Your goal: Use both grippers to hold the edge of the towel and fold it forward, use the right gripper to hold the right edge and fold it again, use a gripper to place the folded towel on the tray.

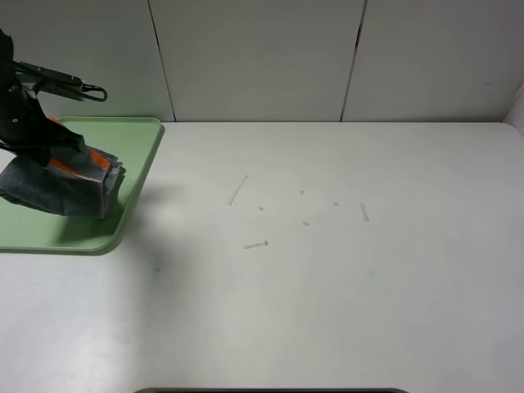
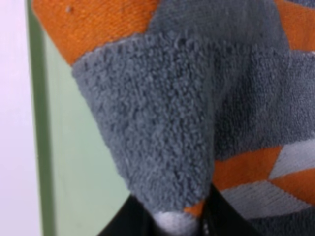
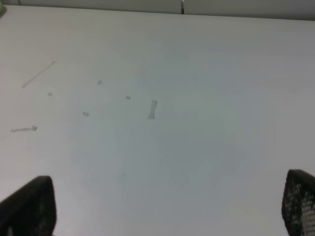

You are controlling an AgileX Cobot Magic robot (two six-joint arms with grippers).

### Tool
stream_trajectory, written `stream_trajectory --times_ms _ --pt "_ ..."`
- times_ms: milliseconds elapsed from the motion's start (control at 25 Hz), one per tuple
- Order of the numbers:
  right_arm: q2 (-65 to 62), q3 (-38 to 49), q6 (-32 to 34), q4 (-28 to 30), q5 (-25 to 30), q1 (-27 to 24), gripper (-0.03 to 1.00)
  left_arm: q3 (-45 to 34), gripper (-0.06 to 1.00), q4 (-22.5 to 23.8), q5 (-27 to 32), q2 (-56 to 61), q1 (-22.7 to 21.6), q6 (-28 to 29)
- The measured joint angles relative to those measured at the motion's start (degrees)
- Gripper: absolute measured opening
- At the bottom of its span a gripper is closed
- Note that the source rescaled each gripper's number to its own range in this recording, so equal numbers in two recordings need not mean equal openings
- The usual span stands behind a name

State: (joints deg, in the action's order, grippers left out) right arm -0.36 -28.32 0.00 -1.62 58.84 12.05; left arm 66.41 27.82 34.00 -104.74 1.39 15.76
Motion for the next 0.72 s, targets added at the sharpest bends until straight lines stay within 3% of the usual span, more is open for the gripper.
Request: stream_trajectory --times_ms 360,440,560,600,720 --pt "0.0 0.0 0.0 0.0 0.0 0.0 1.0 0.0 0.13 0.2 -1.1 -0.5 -0.2 0.2" --pt "0.0 0.0 0.0 0.0 0.0 0.0 1.0 0.0 0.29 0.2 -1.1 -0.9 -0.2 0.1" --pt "0.0 0.0 0.0 0.0 0.0 0.0 1.0 0.0 0.76 0.2 -1.5 -1.0 -0.2 -1.1" --pt "0.0 0.0 0.0 0.0 0.0 0.0 1.0 0.0 0.85 0.2 -1.9 -1.1 -0.2 -1.1" --pt "0.0 0.0 0.0 0.0 0.0 0.0 1.0 0.0 0.96 0.2 -2.4 -1.2 -0.2 -1.3"
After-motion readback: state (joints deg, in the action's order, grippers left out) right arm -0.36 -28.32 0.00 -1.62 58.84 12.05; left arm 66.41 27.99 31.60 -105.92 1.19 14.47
